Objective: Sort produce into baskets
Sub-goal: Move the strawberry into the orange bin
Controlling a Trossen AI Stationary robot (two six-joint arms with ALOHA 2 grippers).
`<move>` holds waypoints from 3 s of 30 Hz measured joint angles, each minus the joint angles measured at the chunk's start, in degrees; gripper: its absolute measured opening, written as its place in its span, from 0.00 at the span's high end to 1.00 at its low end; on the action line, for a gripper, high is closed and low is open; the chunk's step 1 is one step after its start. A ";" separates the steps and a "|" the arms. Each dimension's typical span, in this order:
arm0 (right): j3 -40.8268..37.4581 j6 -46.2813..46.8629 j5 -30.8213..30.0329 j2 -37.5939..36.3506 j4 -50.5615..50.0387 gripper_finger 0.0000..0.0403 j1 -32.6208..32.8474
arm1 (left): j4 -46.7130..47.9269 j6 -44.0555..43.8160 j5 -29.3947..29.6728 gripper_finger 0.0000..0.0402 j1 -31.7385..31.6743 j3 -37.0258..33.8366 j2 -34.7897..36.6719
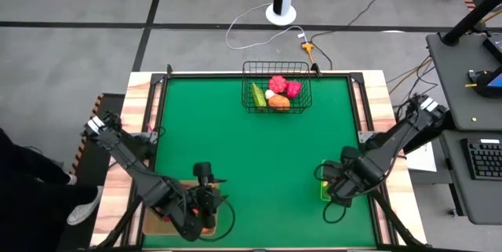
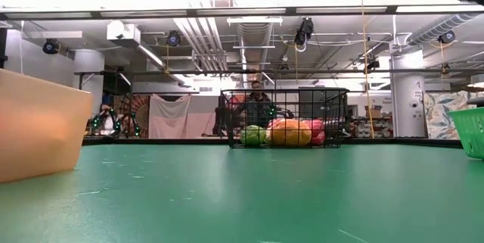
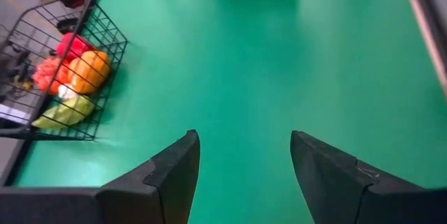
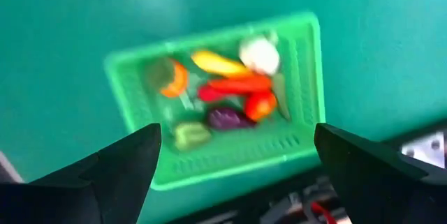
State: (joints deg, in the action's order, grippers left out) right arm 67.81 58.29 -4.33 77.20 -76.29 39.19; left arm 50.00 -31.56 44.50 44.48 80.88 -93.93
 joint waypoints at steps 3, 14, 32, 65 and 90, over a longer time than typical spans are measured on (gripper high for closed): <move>-4.61 2.94 1.75 -1.67 0.16 0.09 1.03 | 0.01 2.63 -0.01 0.49 -1.51 0.00 0.00; -14.81 -0.68 4.20 -2.90 5.90 0.09 1.45 | 0.06 11.96 -1.99 0.49 -5.36 -0.02 0.02; -19.35 -8.81 1.31 -2.85 15.37 0.21 1.46 | -1.83 14.57 -1.67 0.49 -5.93 -5.66 0.33; -23.26 -4.53 1.28 -2.54 15.54 0.34 1.41 | -2.30 16.08 0.12 0.49 -8.76 -8.20 3.76; -23.24 -5.37 0.67 0.86 17.45 0.49 1.39 | -2.47 16.08 0.14 0.49 -8.87 -8.28 3.74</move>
State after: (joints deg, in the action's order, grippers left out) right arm 44.57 52.93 -3.66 78.06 -58.85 40.58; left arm 47.53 -15.49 44.64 35.62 72.60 -90.19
